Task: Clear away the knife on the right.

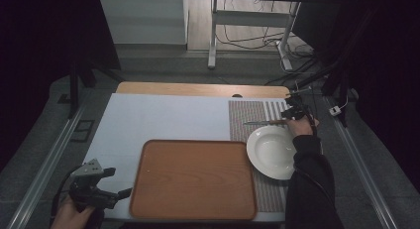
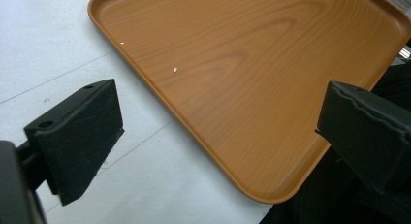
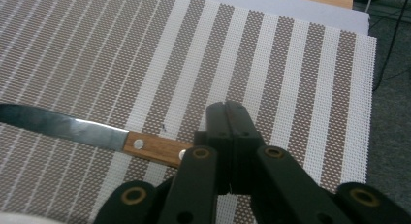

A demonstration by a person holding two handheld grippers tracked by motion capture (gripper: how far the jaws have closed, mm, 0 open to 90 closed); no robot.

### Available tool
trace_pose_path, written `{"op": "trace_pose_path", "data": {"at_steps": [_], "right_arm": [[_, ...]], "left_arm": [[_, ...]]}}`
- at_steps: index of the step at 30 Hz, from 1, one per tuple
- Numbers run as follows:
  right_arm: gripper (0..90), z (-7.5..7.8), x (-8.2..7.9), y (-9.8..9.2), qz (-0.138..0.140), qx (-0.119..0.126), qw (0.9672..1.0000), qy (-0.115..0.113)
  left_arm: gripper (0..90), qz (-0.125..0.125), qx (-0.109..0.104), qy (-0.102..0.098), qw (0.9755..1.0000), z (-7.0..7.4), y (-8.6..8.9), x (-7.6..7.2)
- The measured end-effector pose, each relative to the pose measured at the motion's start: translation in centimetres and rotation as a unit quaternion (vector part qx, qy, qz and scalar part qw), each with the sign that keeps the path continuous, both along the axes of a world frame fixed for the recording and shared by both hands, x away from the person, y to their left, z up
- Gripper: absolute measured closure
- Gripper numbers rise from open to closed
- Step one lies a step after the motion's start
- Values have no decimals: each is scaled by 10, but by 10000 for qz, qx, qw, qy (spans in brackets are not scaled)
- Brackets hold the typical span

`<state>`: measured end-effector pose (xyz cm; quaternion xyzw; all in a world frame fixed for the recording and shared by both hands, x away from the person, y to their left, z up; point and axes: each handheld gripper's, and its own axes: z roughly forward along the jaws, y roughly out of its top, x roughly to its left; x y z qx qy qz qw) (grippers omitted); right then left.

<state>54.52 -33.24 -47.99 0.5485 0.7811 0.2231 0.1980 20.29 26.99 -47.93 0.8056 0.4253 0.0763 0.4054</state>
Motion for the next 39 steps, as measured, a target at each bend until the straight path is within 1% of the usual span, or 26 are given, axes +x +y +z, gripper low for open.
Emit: {"op": "trace_pose_path", "data": {"at_steps": [4,7,11,12,14,15,20,22,24,25,28,30,31,32,34,35,37,38,39], "right_arm": [[900,-7,4,0,-98,-192,9997,81],[900,-9,3,-5,-158,-234,9994,187],[900,-11,-2,-12,-151,-241,9989,375],[900,-11,-4,-13,-124,-248,9986,440],[900,-11,-9,-16,-54,-222,9986,472],[900,-10,-11,-17,-23,-207,9984,530],[900,-10,-25,-21,230,-257,9975,617],[900,-10,-30,-22,275,-239,9972,645],[900,-10,-35,-23,328,-172,9969,695],[900,-10,-37,-23,346,-185,9968,703],[900,-9,-42,-23,407,-105,9958,819],[900,-8,-43,-24,407,-178,9954,851],[900,-6,-43,-25,394,-167,9957,816],[895,-4,-43,-26,335,-135,9969,706],[832,4,-42,-29,219,57,9986,484],[787,7,-41,-29,175,144,9991,354],[706,13,-40,-29,151,260,9994,179],[643,15,-39,-28,154,315,9993,119],[581,17,-38,-27,142,411,9990,107]], "left_arm": [[25,-7,-2,-1,10000,0,0,0],[25,-5,0,-9,10000,0,0,-1],[25,-3,11,-12,10000,0,0,-1],[25,1,12,-19,10000,0,-1,-1],[25,0,24,-21,10000,0,-1,-1],[25,5,29,-28,10000,0,-1,-1],[25,-5,34,-32,10000,0,-1,-1],[25,-13,40,-21,10000,0,-1,-1],[25,-15,45,-25,10000,0,-2,-1],[25,-19,50,-26,10000,0,-1,-1],[25,-23,54,-27,10000,0,-2,-1],[26,-25,58,-30,10000,0,-2,-1],[26,-25,64,-30,10000,0,-2,-1],[25,-25,66,-28,10000,0,-2,-1],[26,-25,68,-25,10000,0,-2,0],[26,-24,68,-25,10000,0,-2,0],[26,-23,70,-22,10000,0,-2,0],[26,-22,72,-22,10000,0,-2,0],[26,-19,76,-23,10000,0,-2,-1]]}}
